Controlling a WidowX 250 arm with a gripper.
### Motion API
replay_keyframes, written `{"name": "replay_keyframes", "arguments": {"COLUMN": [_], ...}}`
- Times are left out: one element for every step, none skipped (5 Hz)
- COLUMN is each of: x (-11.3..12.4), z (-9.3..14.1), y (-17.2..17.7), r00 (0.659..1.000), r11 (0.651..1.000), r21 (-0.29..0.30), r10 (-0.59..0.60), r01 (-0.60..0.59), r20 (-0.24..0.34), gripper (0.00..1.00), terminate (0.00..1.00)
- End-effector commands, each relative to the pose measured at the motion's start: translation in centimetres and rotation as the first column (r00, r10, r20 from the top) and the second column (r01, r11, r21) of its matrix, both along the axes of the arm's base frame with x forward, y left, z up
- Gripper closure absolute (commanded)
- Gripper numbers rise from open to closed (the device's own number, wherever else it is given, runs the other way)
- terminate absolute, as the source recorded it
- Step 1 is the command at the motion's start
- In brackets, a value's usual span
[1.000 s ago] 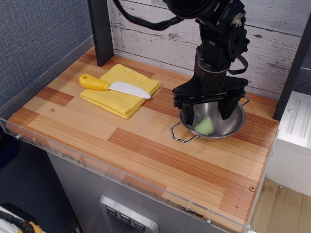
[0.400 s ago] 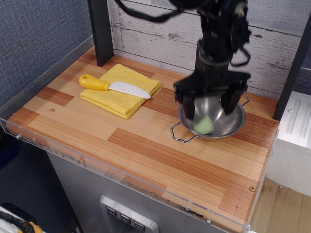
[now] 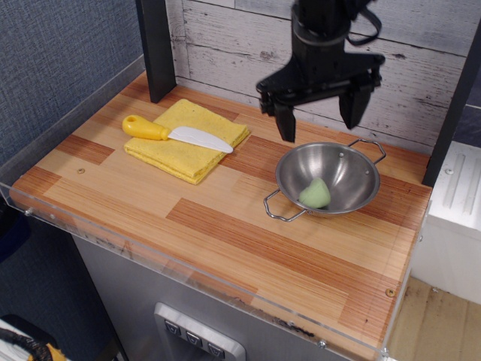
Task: Put the green vegetable into the bowl.
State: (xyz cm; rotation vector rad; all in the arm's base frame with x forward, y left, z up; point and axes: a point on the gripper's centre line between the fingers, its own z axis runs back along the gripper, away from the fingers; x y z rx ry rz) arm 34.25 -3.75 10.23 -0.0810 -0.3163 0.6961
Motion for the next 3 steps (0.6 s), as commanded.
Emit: {"name": "replay_keyframes", "arguments": {"x": [-1.71, -1.71, -1.71], "z": [2.47, 2.47, 2.47], "y": [0.90, 0.90, 0.90], "r00": [0.998, 0.998, 0.998], "r11": [1.000, 1.000, 1.000], "r21": [0.010, 0.010, 0.010], "r10": [-0.008, -0.008, -0.008], "r01": [0.008, 0.008, 0.008], "r20": [0.063, 0.063, 0.063], "gripper": [0.00, 0.00, 0.00], "terminate": [0.00, 0.00, 1.00]}}
